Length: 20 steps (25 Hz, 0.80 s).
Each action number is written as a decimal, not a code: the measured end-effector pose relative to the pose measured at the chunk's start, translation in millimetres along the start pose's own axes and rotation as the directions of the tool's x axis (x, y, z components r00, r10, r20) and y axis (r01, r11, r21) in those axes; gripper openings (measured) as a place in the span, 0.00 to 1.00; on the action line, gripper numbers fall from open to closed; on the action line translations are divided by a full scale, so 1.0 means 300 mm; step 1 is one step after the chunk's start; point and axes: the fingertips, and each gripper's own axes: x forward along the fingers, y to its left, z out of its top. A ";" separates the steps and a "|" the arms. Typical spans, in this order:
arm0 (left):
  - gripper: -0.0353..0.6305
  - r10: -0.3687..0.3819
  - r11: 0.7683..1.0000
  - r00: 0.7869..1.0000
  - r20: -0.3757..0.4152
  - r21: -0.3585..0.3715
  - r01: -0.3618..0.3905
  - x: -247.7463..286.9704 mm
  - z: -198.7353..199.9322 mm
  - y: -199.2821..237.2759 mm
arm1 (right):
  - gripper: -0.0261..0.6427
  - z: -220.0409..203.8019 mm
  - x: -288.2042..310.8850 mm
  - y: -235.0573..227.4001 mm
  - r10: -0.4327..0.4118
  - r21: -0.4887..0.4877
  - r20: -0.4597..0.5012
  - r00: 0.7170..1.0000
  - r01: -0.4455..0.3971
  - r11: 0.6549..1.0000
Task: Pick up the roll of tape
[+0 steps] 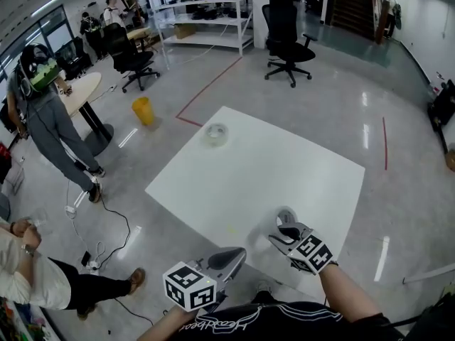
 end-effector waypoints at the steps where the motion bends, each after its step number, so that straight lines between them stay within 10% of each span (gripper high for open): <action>1: 0.06 -0.008 1.000 1.000 0.005 0.002 0.008 0.000 0.007 -0.010 | 0.19 0.027 -0.033 0.008 -0.005 0.043 0.055 0.998 0.003 0.999; 11: 0.06 -0.064 0.996 0.996 0.067 0.067 0.060 -0.029 0.069 -0.114 | 0.19 0.243 -0.371 0.153 -0.006 0.315 0.474 0.881 -0.163 0.935; 20: 0.06 -0.123 0.988 0.989 0.082 0.107 0.114 -0.053 0.104 -0.197 | 0.19 0.274 -0.478 0.227 -0.016 0.320 0.523 0.852 -0.179 0.931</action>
